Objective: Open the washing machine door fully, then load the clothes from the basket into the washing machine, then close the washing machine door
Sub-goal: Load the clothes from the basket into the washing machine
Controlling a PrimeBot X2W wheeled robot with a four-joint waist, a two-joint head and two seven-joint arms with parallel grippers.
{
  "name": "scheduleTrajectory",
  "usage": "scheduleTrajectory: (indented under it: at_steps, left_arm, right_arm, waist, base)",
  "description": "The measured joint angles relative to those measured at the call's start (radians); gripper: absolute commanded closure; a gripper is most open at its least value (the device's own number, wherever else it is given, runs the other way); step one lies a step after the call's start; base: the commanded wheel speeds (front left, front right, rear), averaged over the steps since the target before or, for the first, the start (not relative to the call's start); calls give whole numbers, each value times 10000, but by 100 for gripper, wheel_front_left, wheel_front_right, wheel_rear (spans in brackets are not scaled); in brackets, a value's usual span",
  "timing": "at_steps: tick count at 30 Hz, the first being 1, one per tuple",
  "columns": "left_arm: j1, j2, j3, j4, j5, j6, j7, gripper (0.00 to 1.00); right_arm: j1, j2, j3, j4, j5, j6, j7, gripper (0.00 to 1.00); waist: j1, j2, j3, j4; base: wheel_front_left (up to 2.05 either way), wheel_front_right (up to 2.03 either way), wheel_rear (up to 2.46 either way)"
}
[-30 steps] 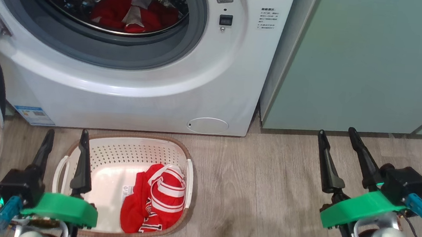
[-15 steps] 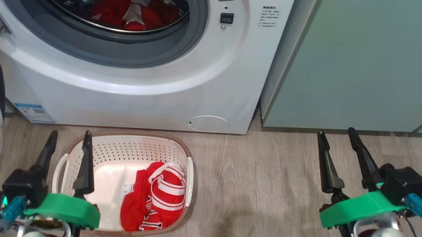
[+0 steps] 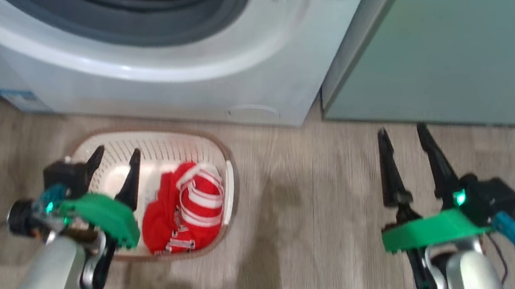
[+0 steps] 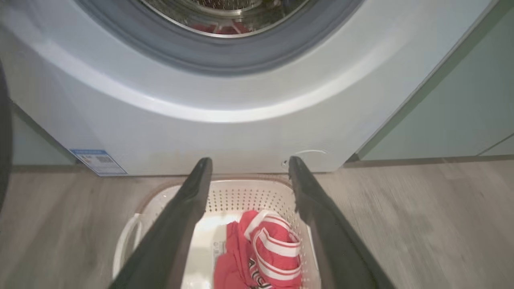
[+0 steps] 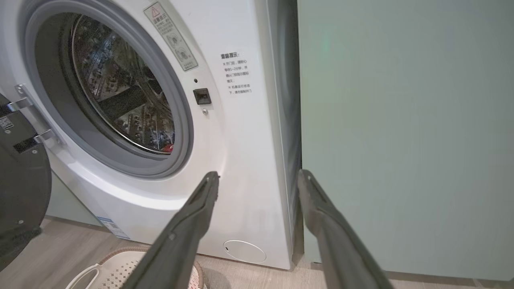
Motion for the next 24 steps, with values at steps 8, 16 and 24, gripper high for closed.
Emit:
scheduleTrajectory:
  at_steps: [8, 16, 24]
  left_arm:
    - [-2562, -188, -155, 3465, -604, -955, 249, 0]
    - [-4693, -334, -201, 6481, -1062, -1668, 232, 0]
    - [-6517, -372, -619, 8612, -1549, -1985, 155, 0]
  right_arm:
    - [-1252, 0, 479, -213, -12, 0, -132, 0]
    - [-2054, -2, 788, -259, 23, 0, -401, 0]
    - [-2507, -2, 842, -660, -40, 0, -527, 0]
  waist:
    - [2, 0, 1728, -334]
    - [3, 0, 3561, -811]
    - [2, -1, 5418, -1252]
  base:
    - [0, 0, 0]
    - [0, 0, 0]
    - [0, 0, 0]
